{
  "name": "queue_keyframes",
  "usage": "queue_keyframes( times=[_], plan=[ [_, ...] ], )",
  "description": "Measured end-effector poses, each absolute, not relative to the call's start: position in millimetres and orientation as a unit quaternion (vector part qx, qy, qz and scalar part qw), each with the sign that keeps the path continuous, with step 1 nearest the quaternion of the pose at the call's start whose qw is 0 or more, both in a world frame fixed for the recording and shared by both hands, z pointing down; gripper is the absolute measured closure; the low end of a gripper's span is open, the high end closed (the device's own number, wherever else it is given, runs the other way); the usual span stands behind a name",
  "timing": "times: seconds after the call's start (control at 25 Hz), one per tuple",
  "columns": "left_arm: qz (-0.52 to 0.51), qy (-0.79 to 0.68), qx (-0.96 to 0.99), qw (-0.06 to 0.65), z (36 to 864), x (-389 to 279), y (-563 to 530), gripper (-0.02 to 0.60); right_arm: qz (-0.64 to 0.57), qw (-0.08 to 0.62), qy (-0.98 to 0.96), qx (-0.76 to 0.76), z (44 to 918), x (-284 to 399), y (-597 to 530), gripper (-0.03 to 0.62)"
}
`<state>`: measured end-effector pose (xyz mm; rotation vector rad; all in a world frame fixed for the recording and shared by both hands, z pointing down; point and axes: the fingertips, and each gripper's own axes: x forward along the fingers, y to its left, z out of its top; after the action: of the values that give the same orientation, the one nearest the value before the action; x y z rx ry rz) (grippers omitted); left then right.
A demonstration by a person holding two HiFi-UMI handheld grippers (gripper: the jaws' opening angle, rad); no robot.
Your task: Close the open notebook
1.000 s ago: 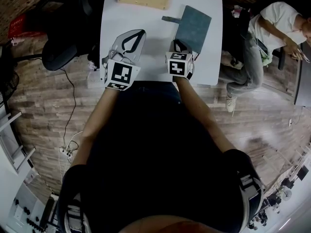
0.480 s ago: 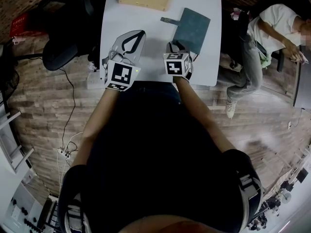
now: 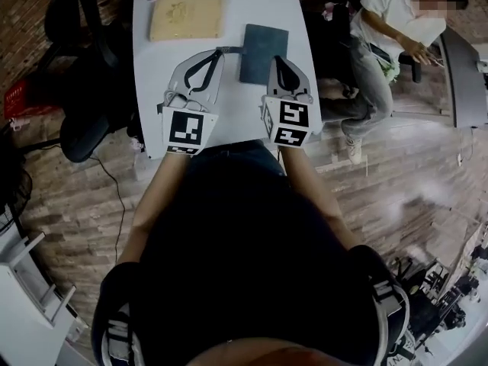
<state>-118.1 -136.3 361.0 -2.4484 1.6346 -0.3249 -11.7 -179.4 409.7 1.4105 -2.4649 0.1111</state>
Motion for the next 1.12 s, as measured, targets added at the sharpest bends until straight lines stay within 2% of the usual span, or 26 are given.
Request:
queue_keyframes(
  times=[0.2, 0.44, 1.12],
  plan=[
    [-0.064, 0.558, -0.822, 0.094, 295, -99, -146, 0.575, -0.015, 0.06, -0.836, 0.545, 301, 37, -172, 0.582],
    [-0.037, 0.559, -0.821, 0.112, 232, -81, -141, 0.575, -0.07, 0.017, -0.813, 0.577, 223, 71, -153, 0.582],
    [-0.026, 0.554, -0.823, 0.122, 202, -80, -116, 0.575, -0.073, -0.009, -0.819, 0.57, 197, 69, -124, 0.582]
  ],
)
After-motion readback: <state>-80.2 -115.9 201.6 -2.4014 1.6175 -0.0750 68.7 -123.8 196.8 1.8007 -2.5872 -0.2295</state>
